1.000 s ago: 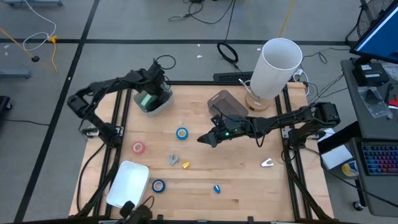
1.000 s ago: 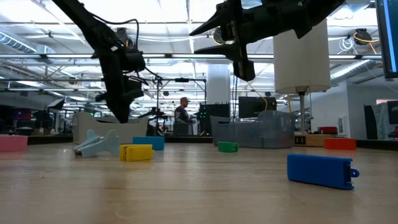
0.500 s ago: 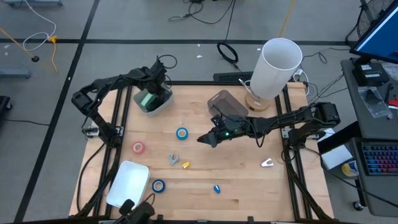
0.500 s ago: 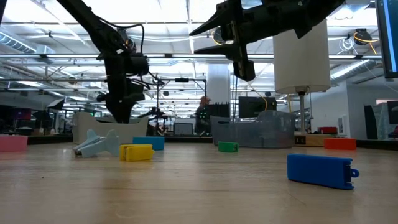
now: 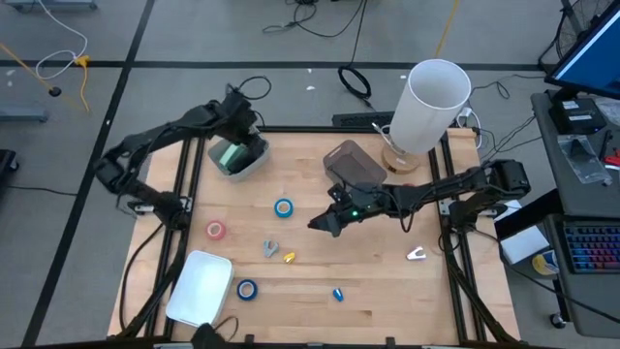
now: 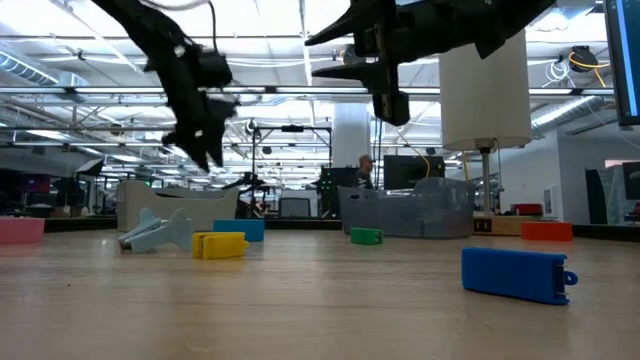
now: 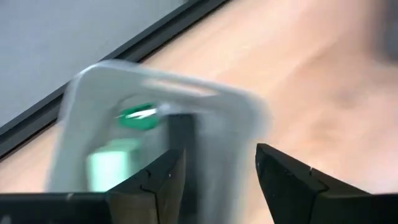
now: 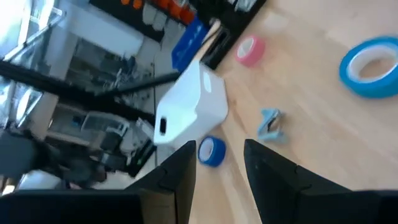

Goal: Pick and place Stapler, Stapler remover, tape
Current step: Put the green stapler into the gray bin

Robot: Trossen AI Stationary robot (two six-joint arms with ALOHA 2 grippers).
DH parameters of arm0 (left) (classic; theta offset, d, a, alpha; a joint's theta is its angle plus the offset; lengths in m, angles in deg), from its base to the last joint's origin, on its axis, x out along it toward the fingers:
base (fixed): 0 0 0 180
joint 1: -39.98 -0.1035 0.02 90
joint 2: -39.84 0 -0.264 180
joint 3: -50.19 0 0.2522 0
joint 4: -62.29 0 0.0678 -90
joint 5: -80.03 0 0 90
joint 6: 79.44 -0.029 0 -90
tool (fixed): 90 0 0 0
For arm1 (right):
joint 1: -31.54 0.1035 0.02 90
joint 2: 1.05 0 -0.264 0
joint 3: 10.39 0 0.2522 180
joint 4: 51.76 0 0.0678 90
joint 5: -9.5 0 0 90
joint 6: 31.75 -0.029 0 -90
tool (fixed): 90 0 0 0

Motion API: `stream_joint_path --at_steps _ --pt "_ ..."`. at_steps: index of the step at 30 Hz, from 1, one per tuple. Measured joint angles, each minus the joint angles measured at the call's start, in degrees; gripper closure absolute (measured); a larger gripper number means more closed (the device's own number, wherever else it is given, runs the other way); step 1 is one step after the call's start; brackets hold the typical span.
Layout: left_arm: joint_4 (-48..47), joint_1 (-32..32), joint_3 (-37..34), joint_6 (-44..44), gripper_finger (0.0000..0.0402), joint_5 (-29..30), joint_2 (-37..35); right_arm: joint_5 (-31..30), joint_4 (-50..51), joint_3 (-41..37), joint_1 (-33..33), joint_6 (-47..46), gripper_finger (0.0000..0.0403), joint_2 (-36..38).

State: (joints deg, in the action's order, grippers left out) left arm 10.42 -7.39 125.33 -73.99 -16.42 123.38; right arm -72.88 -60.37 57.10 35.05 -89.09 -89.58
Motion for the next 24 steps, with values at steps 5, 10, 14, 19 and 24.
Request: stream_joint_path --at_steps 5,10,14,19,24 --pt "-0.1 4.5 0.0 -1.3 0.0206 -8.4 -8.5 -0.3 4.8 0.0 0.4 0.7 0.0273 0.0" --pt "0.7 9.8 -1.0 -2.1 0.0206 -12.4 -15.9 -1.9 4.8 0.0 0.4 2.1 0.0273 0.0" --pt "2.8 11.9 -5.9 0.0 0.0206 -14.4 -22.7 -3.5 5.1 0.0 0.4 2.5 0.0273 0.0" --pt "7.4 13.1 -14.4 5.2 0.0206 -14.8 -32.2 -4.7 5.3 0.0 0.4 2.5 0.0273 0.0" --pt "11.9 14.4 -21.1 9.3 0.0206 -16.7 -40.6 -4.6 4.8 0.0 -0.1 2.4 0.0273 0.0"
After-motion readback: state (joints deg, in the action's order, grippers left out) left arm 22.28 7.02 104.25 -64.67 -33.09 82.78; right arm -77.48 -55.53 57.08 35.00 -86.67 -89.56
